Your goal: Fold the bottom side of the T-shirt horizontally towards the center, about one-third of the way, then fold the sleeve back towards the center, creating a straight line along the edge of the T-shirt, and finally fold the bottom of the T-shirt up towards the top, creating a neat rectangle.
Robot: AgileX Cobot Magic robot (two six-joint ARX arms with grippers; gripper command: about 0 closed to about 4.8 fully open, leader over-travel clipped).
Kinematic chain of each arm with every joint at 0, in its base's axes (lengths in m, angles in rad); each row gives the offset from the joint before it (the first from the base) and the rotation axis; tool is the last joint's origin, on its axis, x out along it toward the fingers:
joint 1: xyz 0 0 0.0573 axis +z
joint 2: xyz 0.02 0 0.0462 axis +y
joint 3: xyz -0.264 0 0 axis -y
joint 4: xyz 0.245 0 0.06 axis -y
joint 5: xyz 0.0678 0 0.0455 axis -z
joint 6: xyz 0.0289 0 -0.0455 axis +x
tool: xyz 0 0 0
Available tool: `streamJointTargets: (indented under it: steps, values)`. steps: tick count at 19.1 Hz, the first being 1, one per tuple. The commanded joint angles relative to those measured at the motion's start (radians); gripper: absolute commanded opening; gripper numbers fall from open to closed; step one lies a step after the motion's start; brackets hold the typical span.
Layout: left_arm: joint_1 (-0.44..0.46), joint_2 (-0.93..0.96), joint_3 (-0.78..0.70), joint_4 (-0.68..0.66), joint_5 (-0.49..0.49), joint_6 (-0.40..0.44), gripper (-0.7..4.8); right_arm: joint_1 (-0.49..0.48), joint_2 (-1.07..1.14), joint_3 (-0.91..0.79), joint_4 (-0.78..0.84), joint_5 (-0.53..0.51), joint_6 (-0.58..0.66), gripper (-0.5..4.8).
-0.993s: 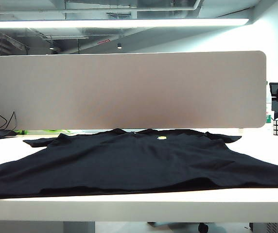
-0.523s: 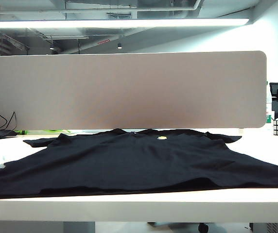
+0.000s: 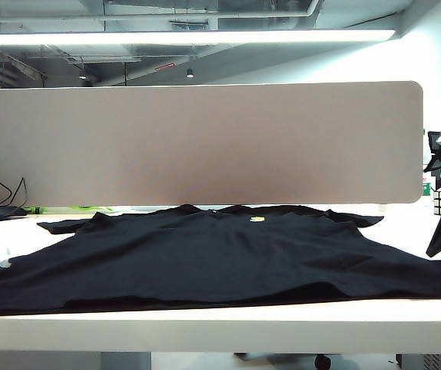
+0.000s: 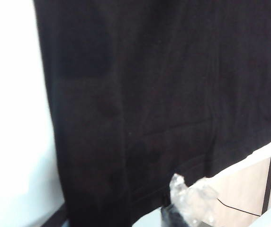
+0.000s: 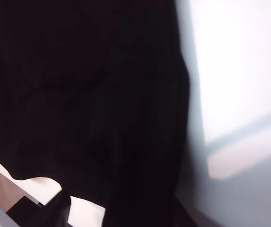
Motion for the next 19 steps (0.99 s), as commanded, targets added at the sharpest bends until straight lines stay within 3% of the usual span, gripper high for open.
streamJointTargets:
  steps: [1, 2, 3, 4, 5, 8, 11, 19]
  values:
    - [-0.002, 0.013, -0.016, -0.041, -0.071, 0.008, 2.11, 0.0, 0.013, -0.004, -0.002, 0.052, 0.002, 1.79]
    - [-0.002, 0.013, -0.016, -0.041, -0.066, 0.008, 2.01, -0.001, 0.013, -0.004, -0.002, 0.051, 0.001, 0.78]
    - [-0.002, 0.013, -0.016, -0.04, -0.051, 0.008, 1.47, -0.001, 0.013, -0.004, -0.002, 0.051, -0.005, 0.1]
    - [-0.002, 0.013, -0.016, -0.037, -0.023, 0.012, 0.39, -0.001, 0.013, -0.004, -0.002, 0.051, -0.01, -0.09]
    - [-0.002, 0.013, -0.015, -0.032, -0.002, 0.022, -0.02, -0.001, 0.012, -0.004, -0.003, 0.051, -0.021, -0.09]
    - [-0.001, 0.011, 0.021, -0.089, 0.0, 0.022, -0.05, -0.001, -0.01, -0.004, -0.051, 0.039, -0.057, -0.09]
    - [0.0, -0.069, 0.117, -0.232, -0.067, 0.024, -0.05, 0.0, -0.138, -0.004, -0.141, 0.04, -0.076, -0.09]
    - [0.0, -0.488, 0.192, -0.508, -0.079, 0.023, -0.05, 0.008, -0.666, -0.005, -0.423, 0.037, -0.011, -0.09]
